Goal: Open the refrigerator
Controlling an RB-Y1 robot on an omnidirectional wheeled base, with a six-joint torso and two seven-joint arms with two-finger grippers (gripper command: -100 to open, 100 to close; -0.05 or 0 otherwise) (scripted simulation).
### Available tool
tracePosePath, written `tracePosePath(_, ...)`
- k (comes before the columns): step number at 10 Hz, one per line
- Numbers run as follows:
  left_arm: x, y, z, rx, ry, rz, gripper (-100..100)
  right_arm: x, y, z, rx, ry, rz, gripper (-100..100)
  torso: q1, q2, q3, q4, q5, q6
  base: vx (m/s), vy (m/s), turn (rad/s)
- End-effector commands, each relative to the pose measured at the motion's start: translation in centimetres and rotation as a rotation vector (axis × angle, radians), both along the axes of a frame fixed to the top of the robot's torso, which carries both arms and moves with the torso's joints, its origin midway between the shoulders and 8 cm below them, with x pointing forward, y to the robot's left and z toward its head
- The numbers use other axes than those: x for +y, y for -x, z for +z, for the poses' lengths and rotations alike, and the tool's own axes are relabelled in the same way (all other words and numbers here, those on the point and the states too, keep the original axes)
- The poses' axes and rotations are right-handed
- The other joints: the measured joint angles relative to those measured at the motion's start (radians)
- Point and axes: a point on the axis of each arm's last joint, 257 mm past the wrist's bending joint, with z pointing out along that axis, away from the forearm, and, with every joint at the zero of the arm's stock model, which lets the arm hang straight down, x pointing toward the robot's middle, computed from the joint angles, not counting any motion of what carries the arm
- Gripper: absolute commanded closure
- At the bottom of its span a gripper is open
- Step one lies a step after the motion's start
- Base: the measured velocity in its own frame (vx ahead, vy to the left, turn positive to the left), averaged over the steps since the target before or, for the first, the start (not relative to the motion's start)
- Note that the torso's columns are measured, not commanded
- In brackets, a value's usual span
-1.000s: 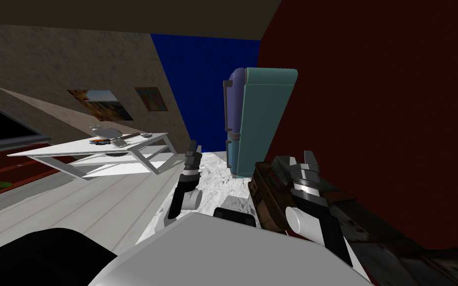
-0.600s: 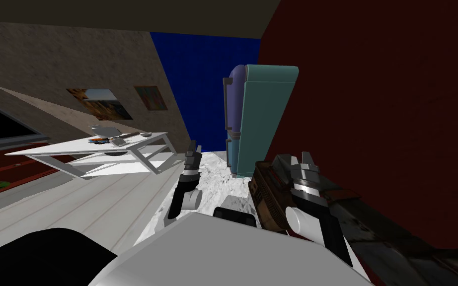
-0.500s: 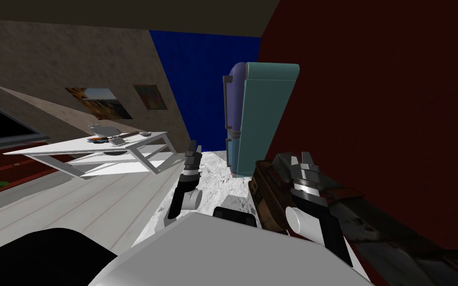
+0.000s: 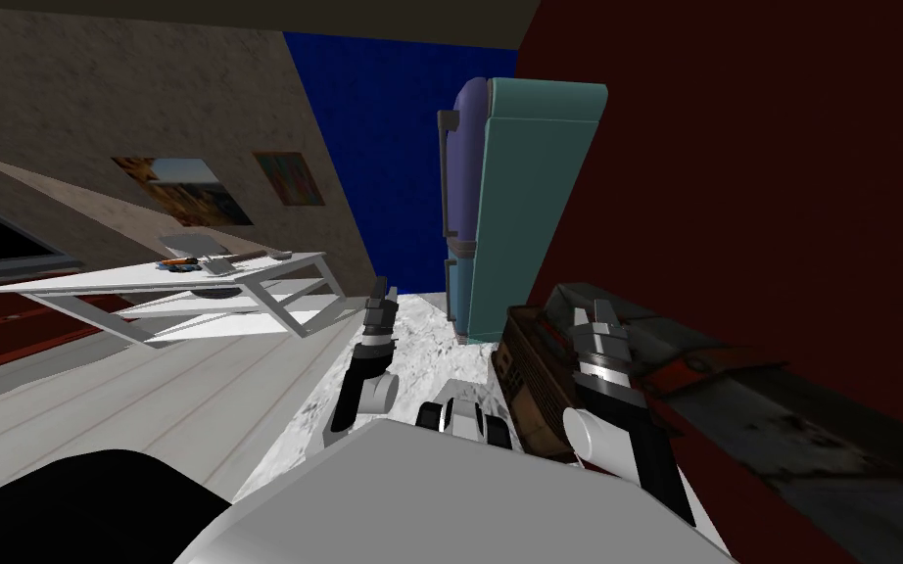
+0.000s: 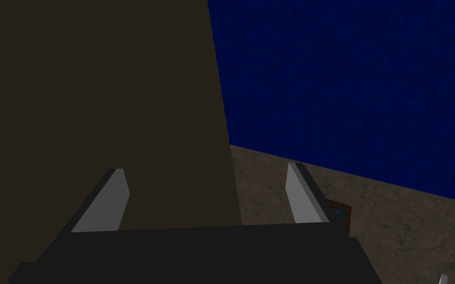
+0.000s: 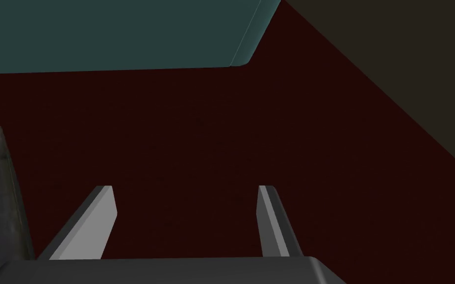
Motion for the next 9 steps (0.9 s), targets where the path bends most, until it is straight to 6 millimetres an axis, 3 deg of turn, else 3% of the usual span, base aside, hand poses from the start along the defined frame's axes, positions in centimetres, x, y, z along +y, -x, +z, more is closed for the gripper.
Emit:
tracePosePath(1, 0.0, 0.0, 0.0, 0.001, 0.0, 0.0, 0, 1.0, -0.9, -0.3, 0.027, 0.078, 0.015, -100, 0.0, 0.033, -0.069, 0.033, 0.0, 0.0, 0.02, 0.018, 0.0)
tracePosePath(8, 0.0, 0.0, 0.0, 0.001, 0.0, 0.0, 0, 6.1, -5.7, -2.6, 0.134, 0.404, -0.001, -100, 0.0, 0.046, -0.094, 0.047, 0.0, 0.0, 0.049, 0.037, -0.001)
tracePosePath(9, 0.0, 0.0, 0.0, 0.001, 0.0, 0.0, 0, 6.1, -5.7, -2.6, 0.134, 0.413, -0.007, -100, 0.001, 0.046, -0.094, 0.047, 0.0, 0.0, 0.048, 0.038, 0.001)
